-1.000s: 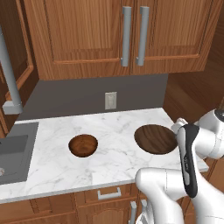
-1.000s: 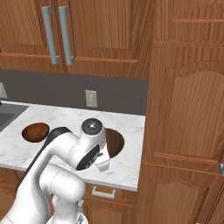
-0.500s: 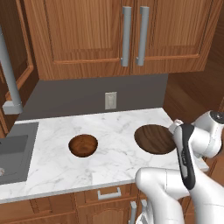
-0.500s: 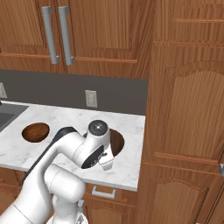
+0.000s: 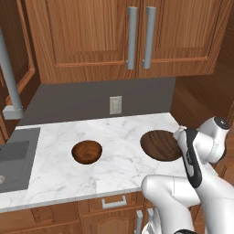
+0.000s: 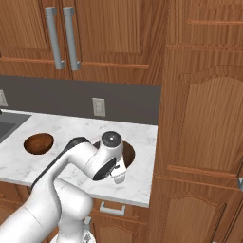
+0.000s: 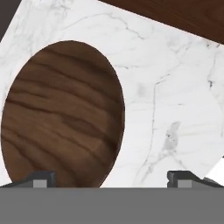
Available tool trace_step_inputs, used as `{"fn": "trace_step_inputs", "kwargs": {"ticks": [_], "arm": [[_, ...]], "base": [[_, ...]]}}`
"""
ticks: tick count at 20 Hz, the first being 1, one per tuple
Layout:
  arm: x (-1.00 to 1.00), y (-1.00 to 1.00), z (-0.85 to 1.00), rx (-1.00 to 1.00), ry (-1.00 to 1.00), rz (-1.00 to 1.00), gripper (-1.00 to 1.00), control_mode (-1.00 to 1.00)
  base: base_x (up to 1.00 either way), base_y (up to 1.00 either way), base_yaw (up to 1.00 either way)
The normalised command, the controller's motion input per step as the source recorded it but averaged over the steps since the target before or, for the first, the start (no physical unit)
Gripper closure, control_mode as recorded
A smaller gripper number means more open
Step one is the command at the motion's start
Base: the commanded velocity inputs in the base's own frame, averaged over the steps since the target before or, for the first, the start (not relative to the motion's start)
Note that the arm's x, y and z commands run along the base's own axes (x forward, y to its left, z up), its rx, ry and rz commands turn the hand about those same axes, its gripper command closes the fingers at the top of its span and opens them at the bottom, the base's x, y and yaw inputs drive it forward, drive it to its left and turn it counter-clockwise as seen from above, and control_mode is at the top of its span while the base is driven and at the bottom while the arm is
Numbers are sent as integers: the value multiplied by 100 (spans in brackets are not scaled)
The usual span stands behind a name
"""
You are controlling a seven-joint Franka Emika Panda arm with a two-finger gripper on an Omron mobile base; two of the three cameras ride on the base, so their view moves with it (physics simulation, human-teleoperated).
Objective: Pick up the bowls on the counter and stack them on top of one another in the open cabinet. Place the smaller bowl on top of the larger bowl.
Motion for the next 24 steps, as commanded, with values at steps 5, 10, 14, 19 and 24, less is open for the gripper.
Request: {"fn": "trace_step_inputs", "kwargs": {"ticks": [5, 10, 14, 19, 24], "arm": [[19, -6, -23, 1, 2, 2, -100, -100], [16, -8, -23, 1, 2, 2, -100, -100], [19, -6, -21, 1, 2, 2, -100, -100], [22, -8, -17, 2, 2, 3, -100, -100], [21, -6, -18, 1, 1, 3, -100, -100]], "base": [[0, 0, 0], [0, 0, 0], [0, 0, 0], [0, 0, 0], [0, 0, 0]]}}
